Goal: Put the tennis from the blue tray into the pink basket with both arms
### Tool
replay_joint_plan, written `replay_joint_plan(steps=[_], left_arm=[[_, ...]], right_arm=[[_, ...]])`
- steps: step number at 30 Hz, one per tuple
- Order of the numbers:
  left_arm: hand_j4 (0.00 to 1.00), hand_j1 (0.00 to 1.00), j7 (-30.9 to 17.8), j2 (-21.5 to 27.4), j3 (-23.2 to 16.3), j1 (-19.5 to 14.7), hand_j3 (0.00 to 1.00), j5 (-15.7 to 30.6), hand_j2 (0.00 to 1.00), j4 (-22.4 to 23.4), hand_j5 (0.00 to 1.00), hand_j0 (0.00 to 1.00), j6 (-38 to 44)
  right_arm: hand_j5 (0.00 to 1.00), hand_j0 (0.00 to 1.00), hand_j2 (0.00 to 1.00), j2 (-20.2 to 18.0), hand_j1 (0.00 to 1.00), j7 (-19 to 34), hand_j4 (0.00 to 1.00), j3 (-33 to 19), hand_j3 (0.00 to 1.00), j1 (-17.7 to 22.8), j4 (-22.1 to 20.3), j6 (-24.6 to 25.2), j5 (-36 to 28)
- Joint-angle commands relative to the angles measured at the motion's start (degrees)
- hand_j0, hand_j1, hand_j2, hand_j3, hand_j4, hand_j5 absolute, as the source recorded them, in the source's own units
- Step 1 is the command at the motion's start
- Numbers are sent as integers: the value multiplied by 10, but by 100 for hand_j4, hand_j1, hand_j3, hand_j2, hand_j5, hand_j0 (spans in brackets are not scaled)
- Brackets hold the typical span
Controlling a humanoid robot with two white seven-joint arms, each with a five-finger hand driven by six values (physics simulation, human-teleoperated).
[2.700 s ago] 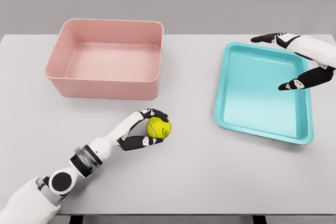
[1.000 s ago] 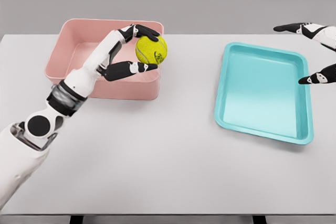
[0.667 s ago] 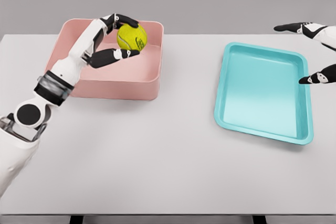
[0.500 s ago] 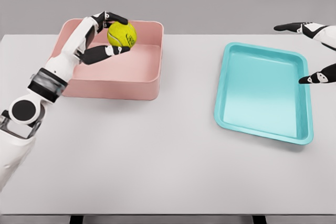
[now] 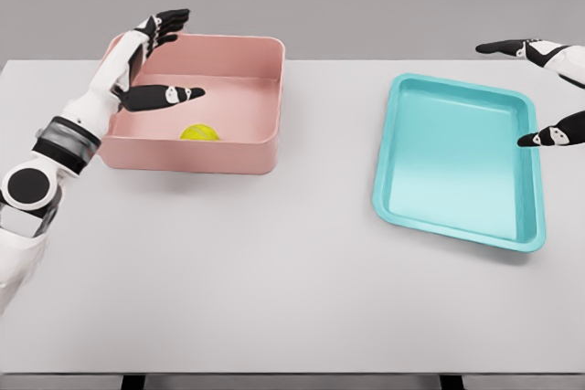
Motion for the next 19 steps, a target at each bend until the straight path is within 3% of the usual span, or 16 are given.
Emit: replay_joint_plan(steps=[1,6,8,9,11,13,19], left_arm=[[100,100,-3,28,-1,1,100,4,100,-18,100,100,-66],[100,100,-39,149,-43,15,100,0,100,-38,100,100,-322],[100,100,-47,203,-52,31,100,-7,100,-38,100,100,-322],[100,100,-47,228,-54,50,100,-31,100,-37,100,100,-322],[100,100,-47,247,-52,61,100,-97,100,-34,100,100,-322],[100,100,-47,253,-50,65,100,-122,100,-32,100,100,-322],[100,100,-46,276,-47,83,100,-123,100,-32,100,100,-322]], right_arm=[[100,100,100,0,100,0,100,0,100,0,-1,1,-4],[100,100,100,0,100,0,100,-1,100,0,-1,1,-4],[100,100,100,0,100,0,100,-1,100,0,-1,1,-4],[100,100,100,0,100,0,100,0,100,0,0,1,-4],[100,100,100,-1,100,0,100,0,100,0,0,1,-4],[100,100,100,-1,100,0,100,0,100,0,0,1,-4],[100,100,100,-1,100,0,100,1,100,1,0,1,-4]])
